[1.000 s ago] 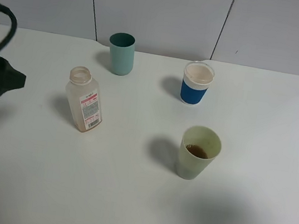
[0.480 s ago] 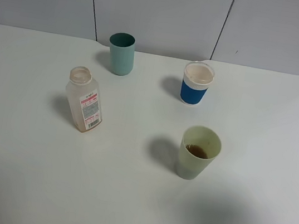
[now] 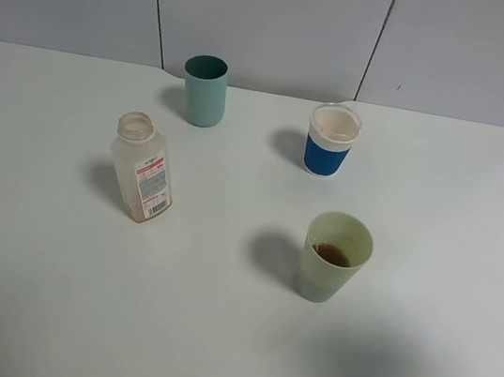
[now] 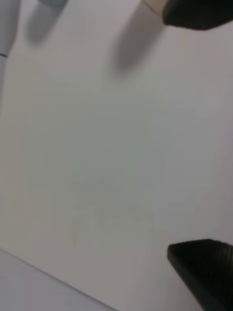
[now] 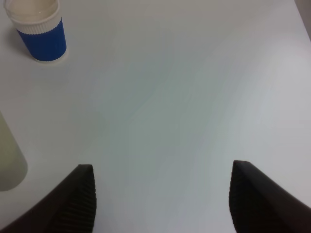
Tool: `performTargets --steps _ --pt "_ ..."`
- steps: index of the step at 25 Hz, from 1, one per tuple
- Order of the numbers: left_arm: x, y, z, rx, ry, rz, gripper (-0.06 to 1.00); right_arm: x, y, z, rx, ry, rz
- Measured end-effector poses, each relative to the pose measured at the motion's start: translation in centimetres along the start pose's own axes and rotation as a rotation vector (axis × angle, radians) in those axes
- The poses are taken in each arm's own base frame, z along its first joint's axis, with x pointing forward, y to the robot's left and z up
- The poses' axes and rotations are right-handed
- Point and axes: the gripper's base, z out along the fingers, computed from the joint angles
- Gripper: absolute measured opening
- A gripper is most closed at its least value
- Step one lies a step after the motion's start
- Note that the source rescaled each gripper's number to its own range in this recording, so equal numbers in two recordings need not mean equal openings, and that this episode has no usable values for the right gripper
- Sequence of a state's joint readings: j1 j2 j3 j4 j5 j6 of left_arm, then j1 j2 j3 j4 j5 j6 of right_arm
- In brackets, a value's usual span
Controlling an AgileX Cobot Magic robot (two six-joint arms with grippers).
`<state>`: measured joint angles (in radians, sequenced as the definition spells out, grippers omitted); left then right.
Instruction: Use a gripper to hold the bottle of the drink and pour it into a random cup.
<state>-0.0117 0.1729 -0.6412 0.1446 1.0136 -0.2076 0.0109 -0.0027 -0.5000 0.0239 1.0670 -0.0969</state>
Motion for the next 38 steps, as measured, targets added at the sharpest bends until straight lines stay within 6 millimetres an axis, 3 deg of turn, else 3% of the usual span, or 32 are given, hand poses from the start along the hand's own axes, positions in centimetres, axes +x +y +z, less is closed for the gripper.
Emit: performTargets --steps 13,26,38 --pt "2.2 0.4 -3.0 0.035 -0.110 0.044 0.77 0.0 0.0 0.0 0.000 0.000 0.000" --pt "4.6 0.2 0.1 0.046 0.020 0.058 0.77 0.0 0.0 0.0 0.000 0.000 0.000" --pt "4.5 0.1 0.2 0.055 0.008 0.051 0.76 0.0 0.0 0.0 0.000 0.000 0.000"
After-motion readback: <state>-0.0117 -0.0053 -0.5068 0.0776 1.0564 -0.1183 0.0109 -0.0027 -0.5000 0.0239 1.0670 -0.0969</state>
